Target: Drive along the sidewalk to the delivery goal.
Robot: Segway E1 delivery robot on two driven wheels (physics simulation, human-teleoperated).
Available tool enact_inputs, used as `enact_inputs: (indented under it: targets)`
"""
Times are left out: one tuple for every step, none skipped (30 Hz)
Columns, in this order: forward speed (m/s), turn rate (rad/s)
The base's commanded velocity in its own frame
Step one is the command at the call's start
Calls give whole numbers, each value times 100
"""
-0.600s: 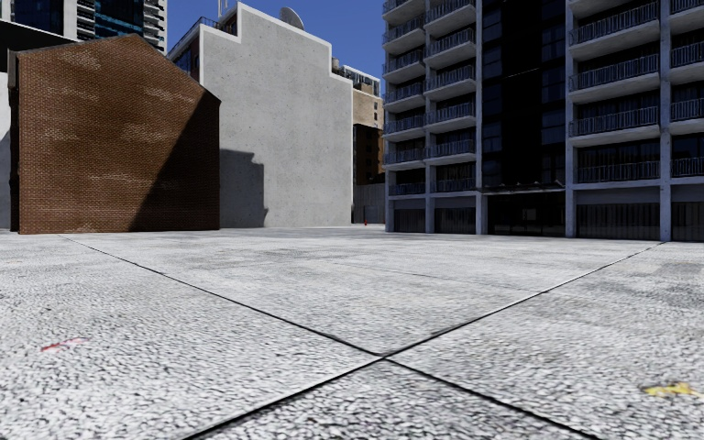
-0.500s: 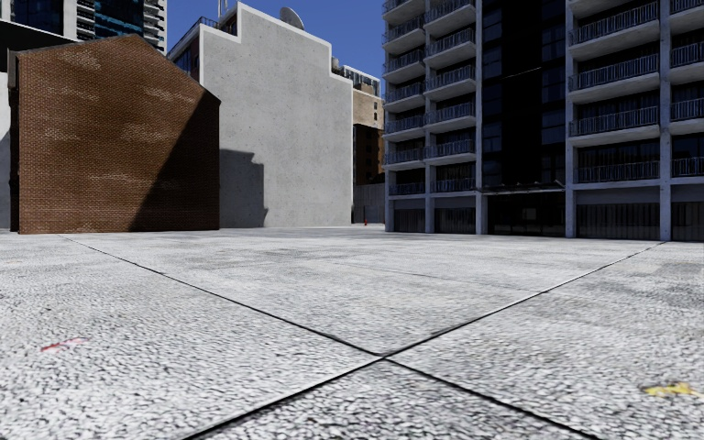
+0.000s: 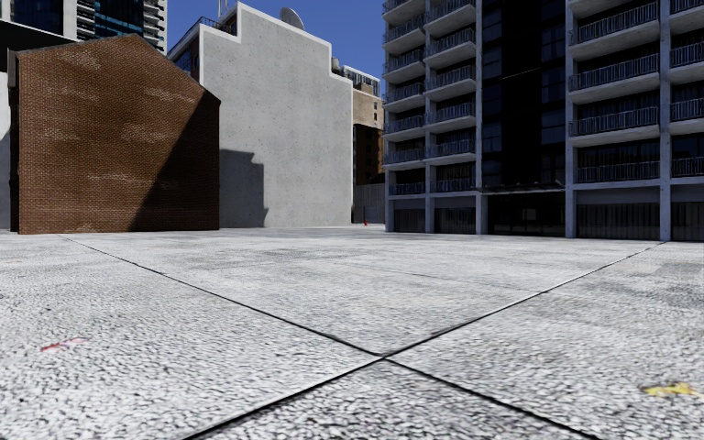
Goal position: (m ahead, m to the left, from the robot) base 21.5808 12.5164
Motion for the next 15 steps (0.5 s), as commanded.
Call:
enact_inputs:
  targets:
    - [0, 0]
    - [0, 0]
    - [0, 0]
    - [0, 0]
    - [0, 0]
    - [0, 0]
    - [0, 0]
    - [0, 0]
    - [0, 0]
    - [0, 0]
    - [0, 0]
    - [0, 0]
    - [163, 0]
    - [200, 0]
    - [200, 0]
